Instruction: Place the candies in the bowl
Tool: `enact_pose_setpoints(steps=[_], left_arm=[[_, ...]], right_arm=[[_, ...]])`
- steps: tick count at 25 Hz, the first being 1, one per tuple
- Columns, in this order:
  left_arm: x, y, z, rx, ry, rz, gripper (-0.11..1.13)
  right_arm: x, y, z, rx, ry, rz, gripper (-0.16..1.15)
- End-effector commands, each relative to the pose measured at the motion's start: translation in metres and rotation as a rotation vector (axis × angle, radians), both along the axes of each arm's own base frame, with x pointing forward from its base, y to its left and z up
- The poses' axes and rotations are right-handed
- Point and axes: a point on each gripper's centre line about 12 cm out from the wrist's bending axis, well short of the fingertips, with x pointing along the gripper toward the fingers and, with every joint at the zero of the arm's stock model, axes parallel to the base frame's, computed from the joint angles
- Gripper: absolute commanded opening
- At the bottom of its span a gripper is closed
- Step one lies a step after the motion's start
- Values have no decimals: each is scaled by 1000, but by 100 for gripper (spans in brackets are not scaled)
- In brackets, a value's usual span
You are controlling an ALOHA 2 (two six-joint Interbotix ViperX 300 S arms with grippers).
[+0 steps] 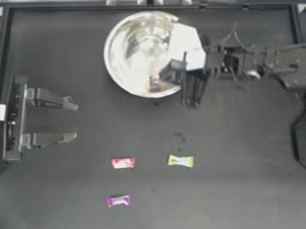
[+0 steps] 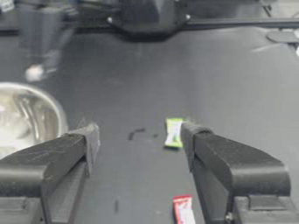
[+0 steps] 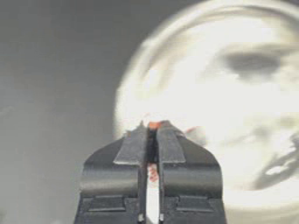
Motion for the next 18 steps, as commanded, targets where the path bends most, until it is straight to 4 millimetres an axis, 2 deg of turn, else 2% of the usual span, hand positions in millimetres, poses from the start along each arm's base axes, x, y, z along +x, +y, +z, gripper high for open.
enact_pose_setpoints(steps=[1, 8, 12, 15, 18], left_arm=[[4, 0, 3, -1, -4, 2, 91], [7, 1, 1, -5, 5, 4, 91], [7, 1, 1, -5, 5, 4, 91], [7, 1, 1, -7, 6, 4, 91], [7, 1, 1, -7, 8, 4, 91]], right_arm=[[9, -28, 11, -45, -60, -36, 28], [23, -70, -22, -53, 11, -79, 28], [28, -77, -39, -62, 52, -68, 34], [31, -80, -46, -71, 70, -61, 54], [32, -86, -48, -70, 70, -71, 99]])
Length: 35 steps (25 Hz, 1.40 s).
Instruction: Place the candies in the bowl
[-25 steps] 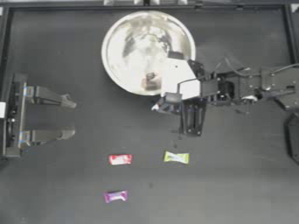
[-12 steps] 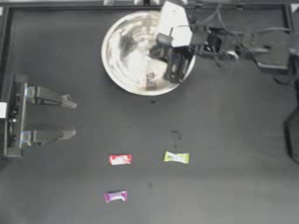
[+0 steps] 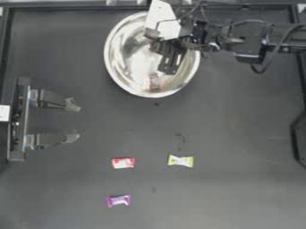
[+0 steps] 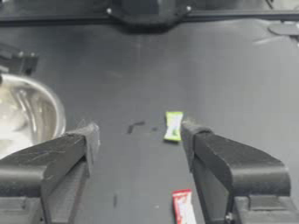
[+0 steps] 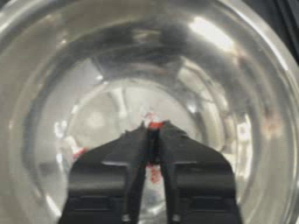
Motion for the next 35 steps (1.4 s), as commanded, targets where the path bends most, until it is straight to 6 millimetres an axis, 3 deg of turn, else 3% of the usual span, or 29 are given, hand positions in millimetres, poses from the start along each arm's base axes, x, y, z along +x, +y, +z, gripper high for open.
enact_pose_setpoints(steps=[1, 2, 5, 7, 14, 20, 26, 30, 35], left_arm=[[3, 0, 6, -1, -15, 2, 91], [3, 0, 6, 0, -17, 2, 91], [3, 0, 5, -2, -14, 3, 91], [3, 0, 5, -2, -14, 3, 91], [3, 0, 7, -1, -15, 0, 91], [1, 0, 9, 1, -23, 0, 91], [-1, 0, 12, 4, -38, -1, 91], [-3, 0, 14, 3, -40, -2, 91], [-4, 1, 15, 1, -35, 3, 91]], right_arm=[[4, -7, 17, -29, -42, -4, 110], [4, -7, 18, -30, -43, -4, 110], [4, -4, 24, -29, -56, -2, 95], [4, 4, 32, -34, -69, 11, 96], [-8, 56, 87, -76, -216, 104, 97], [-43, 108, 123, -73, -384, 174, 97], [-81, 151, 140, -39, -502, 236, 97], [-107, 177, 141, -33, -565, 297, 97], [-147, 200, 126, -8, -668, 348, 97]])
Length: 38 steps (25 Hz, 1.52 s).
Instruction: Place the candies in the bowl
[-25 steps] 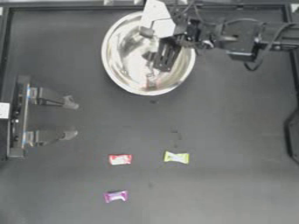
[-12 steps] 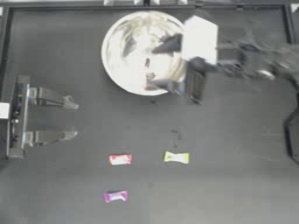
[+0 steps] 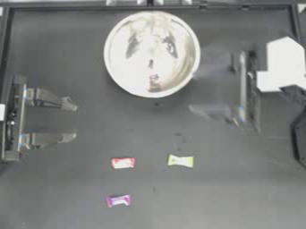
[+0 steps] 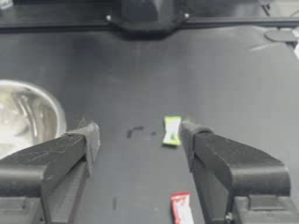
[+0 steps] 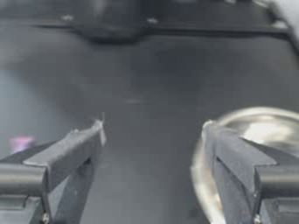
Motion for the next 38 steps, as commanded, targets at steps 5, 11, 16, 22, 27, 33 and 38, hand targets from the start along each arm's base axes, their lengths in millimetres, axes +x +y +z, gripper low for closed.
enact_pose_setpoints(steps=[5, 11, 16, 22, 27, 33, 38], left_arm=[[3, 1, 13, -6, 1, -2, 91], [22, 6, 20, -56, 126, 3, 94], [57, 5, 18, -82, 312, -35, 94], [97, 4, -11, -140, 557, -55, 94], [119, -6, -36, -125, 683, -63, 94], [137, -16, -61, -96, 772, -47, 94], [148, -23, -81, -80, 828, -44, 94]], right_arm=[[-48, 20, -10, 40, -167, 52, 97], [-53, 21, -16, 44, -159, 54, 97], [-54, 21, -19, 59, -153, 49, 97], [-55, 20, -22, 80, -147, 42, 97], [-55, 20, -23, 84, -146, 40, 97], [-55, 20, -23, 89, -144, 38, 97], [-56, 20, -24, 89, -144, 38, 97]])
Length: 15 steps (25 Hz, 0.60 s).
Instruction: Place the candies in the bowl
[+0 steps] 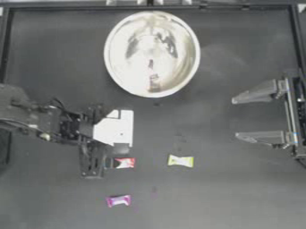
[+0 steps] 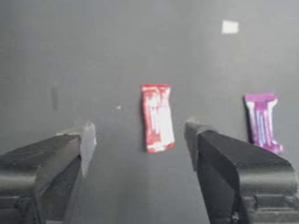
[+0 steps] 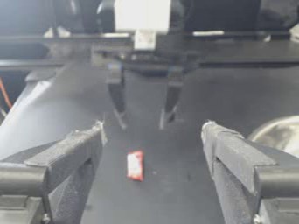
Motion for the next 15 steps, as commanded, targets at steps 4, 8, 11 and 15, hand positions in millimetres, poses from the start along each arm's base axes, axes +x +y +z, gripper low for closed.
enact_pose_setpoints(steps=[4, 8, 11, 15], left_arm=[[19, -8, -6, 4, 6, -14, 94], [24, -12, -19, 4, 37, -23, 93], [27, -15, -28, 5, 61, -28, 93], [31, -17, -40, 2, 91, -28, 91]], right_arm=[[1, 0, 4, 1, -12, 1, 97], [1, 0, 5, 0, -18, 0, 97], [2, 0, 6, 0, -21, 0, 97], [2, 0, 7, 0, -23, 0, 97]])
